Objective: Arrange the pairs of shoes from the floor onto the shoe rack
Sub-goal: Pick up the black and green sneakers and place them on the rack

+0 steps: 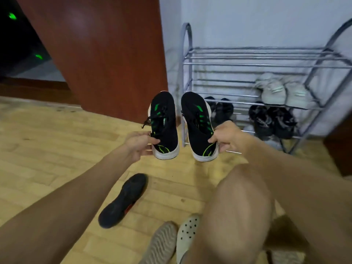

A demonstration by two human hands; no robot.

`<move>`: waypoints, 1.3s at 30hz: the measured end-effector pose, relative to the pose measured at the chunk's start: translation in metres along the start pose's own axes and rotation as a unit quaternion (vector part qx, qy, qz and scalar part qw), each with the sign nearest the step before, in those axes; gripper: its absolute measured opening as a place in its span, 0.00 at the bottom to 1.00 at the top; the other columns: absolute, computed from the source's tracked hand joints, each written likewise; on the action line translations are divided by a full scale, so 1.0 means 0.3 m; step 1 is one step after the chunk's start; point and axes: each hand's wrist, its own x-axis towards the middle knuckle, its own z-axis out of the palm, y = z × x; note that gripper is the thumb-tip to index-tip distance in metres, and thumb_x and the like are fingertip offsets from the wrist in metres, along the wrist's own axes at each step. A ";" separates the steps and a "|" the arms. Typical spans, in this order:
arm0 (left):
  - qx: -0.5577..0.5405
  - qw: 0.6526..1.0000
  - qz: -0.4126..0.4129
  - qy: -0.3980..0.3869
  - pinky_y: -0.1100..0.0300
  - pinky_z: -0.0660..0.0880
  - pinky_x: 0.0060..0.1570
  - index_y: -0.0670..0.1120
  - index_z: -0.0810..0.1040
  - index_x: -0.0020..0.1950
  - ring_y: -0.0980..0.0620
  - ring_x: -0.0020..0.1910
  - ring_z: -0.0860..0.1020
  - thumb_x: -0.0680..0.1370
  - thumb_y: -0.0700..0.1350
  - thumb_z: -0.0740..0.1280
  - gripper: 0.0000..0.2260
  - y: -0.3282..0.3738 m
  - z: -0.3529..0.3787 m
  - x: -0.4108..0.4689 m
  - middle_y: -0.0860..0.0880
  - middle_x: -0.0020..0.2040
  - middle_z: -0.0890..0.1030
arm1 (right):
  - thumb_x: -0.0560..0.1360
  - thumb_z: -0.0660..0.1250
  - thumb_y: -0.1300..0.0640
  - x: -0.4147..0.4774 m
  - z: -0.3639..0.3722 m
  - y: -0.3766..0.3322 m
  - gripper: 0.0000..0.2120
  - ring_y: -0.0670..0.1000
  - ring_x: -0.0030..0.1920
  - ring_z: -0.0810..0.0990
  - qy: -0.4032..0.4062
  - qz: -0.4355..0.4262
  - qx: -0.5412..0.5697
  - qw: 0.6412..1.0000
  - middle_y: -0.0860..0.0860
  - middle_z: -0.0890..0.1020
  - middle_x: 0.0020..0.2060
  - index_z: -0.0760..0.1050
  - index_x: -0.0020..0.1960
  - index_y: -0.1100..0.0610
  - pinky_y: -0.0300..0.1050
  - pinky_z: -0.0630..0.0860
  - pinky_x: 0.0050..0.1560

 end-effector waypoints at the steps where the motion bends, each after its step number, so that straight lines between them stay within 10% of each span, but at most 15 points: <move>1: 0.010 1.000 0.005 -0.015 0.51 0.79 0.39 0.43 0.76 0.48 0.45 0.41 0.82 0.72 0.29 0.69 0.10 0.029 0.060 0.013 0.46 0.42 0.83 | 0.68 0.73 0.69 0.004 -0.057 0.016 0.10 0.59 0.32 0.80 0.015 0.006 0.010 1.000 0.58 0.78 0.32 0.79 0.49 0.69 0.49 0.82 0.35; 7: 0.011 0.998 0.032 -0.052 0.49 0.81 0.35 0.39 0.74 0.55 0.43 0.38 0.82 0.67 0.27 0.72 0.19 0.169 0.380 0.116 0.41 0.44 0.82 | 0.69 0.72 0.70 0.078 -0.312 0.081 0.06 0.60 0.26 0.83 0.079 0.054 0.092 0.991 0.60 0.83 0.29 0.78 0.45 0.70 0.52 0.81 0.26; 13: 0.021 0.997 0.029 -0.067 0.56 0.78 0.21 0.41 0.73 0.39 0.50 0.24 0.80 0.70 0.27 0.70 0.11 0.299 0.575 0.290 0.45 0.31 0.82 | 0.69 0.73 0.69 0.247 -0.434 0.058 0.07 0.59 0.27 0.83 0.104 0.056 0.134 0.984 0.61 0.82 0.37 0.76 0.45 0.67 0.50 0.81 0.27; 16: 0.020 0.997 0.032 -0.068 0.55 0.79 0.23 0.41 0.75 0.39 0.48 0.31 0.82 0.71 0.27 0.69 0.10 0.359 0.626 0.400 0.43 0.37 0.82 | 0.68 0.73 0.69 0.354 -0.478 0.026 0.11 0.64 0.39 0.85 0.104 0.048 0.152 0.982 0.64 0.83 0.43 0.77 0.50 0.68 0.59 0.83 0.40; 21: 0.044 0.997 0.045 -0.048 0.54 0.80 0.28 0.44 0.74 0.45 0.46 0.39 0.83 0.70 0.30 0.72 0.12 0.424 0.671 0.608 0.43 0.46 0.82 | 0.70 0.73 0.67 0.530 -0.523 -0.024 0.10 0.57 0.28 0.83 0.101 0.040 0.143 0.984 0.61 0.83 0.40 0.77 0.50 0.67 0.47 0.81 0.26; 33: 0.114 0.990 0.065 -0.054 0.61 0.76 0.20 0.40 0.74 0.51 0.48 0.37 0.81 0.72 0.31 0.70 0.11 0.498 0.723 0.835 0.44 0.44 0.80 | 0.72 0.73 0.63 0.773 -0.529 -0.040 0.07 0.53 0.29 0.83 0.077 0.057 0.169 0.981 0.57 0.82 0.39 0.74 0.45 0.59 0.47 0.82 0.30; 39: 0.190 0.977 0.072 -0.058 0.47 0.78 0.56 0.36 0.77 0.58 0.43 0.55 0.80 0.76 0.38 0.68 0.12 0.442 0.685 0.849 0.39 0.58 0.81 | 0.76 0.69 0.55 0.746 -0.513 -0.057 0.12 0.50 0.30 0.80 0.056 0.061 0.139 0.987 0.56 0.81 0.40 0.75 0.54 0.62 0.39 0.75 0.20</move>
